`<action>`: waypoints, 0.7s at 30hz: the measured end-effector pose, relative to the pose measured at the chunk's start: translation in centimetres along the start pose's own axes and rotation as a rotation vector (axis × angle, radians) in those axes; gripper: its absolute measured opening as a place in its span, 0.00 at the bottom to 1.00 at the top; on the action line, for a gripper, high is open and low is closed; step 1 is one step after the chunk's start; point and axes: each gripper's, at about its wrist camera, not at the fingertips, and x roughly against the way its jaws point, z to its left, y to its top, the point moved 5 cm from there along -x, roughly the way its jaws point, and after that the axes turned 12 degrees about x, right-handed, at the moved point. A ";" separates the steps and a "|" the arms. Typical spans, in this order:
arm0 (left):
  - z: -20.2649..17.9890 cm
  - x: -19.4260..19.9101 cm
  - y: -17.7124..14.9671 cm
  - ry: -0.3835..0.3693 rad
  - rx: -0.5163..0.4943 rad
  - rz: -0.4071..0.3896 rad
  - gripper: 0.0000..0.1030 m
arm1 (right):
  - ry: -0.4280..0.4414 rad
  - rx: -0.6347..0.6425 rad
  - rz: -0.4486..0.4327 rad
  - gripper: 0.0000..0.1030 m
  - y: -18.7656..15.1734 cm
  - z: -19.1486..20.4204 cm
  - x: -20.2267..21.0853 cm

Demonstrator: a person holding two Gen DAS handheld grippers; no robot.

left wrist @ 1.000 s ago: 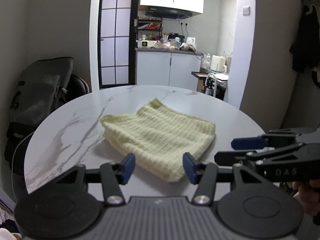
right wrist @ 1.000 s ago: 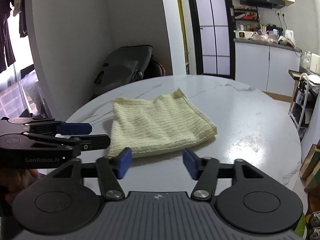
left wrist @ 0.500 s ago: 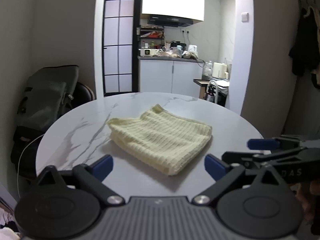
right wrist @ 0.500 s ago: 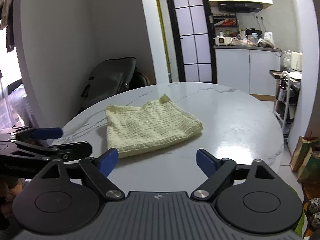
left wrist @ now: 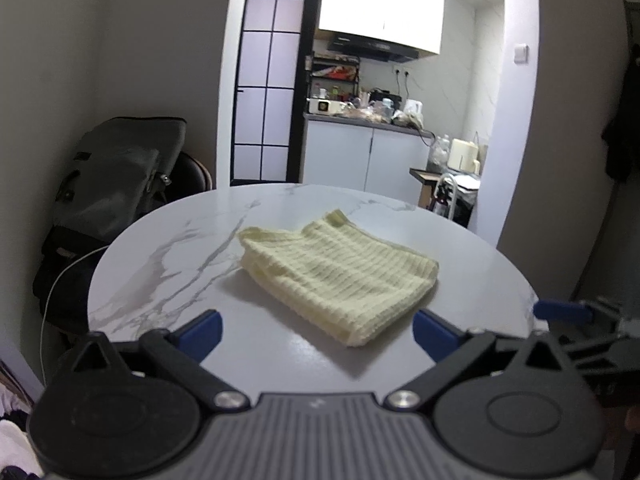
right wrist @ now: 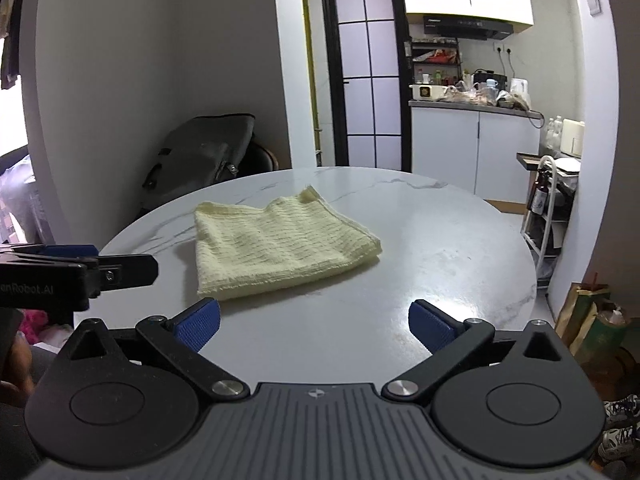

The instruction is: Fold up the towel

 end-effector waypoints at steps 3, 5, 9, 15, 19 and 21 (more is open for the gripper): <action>0.1 -0.2 -0.4 0.022 -0.012 0.008 1.00 | -0.005 -0.013 0.002 1.00 -0.4 -0.1 0.0; 0.1 -0.3 -0.6 0.026 -0.025 0.018 1.00 | -0.008 -0.013 0.004 1.00 -0.7 -0.1 -0.1; -0.4 -0.5 -1.1 0.022 -0.050 0.034 1.00 | -0.011 -0.012 0.006 1.00 -0.8 -0.1 -0.1; -0.7 -0.6 -1.3 0.033 -0.042 0.038 1.00 | -0.013 -0.010 0.010 1.00 -0.9 -0.1 -0.1; -0.9 -0.8 -1.5 0.057 -0.028 0.028 1.00 | -0.006 -0.016 0.008 1.00 -0.9 0.0 -0.1; -1.1 -0.8 -1.7 0.065 -0.037 0.021 1.00 | -0.006 -0.014 0.005 1.00 -1.0 0.0 -0.1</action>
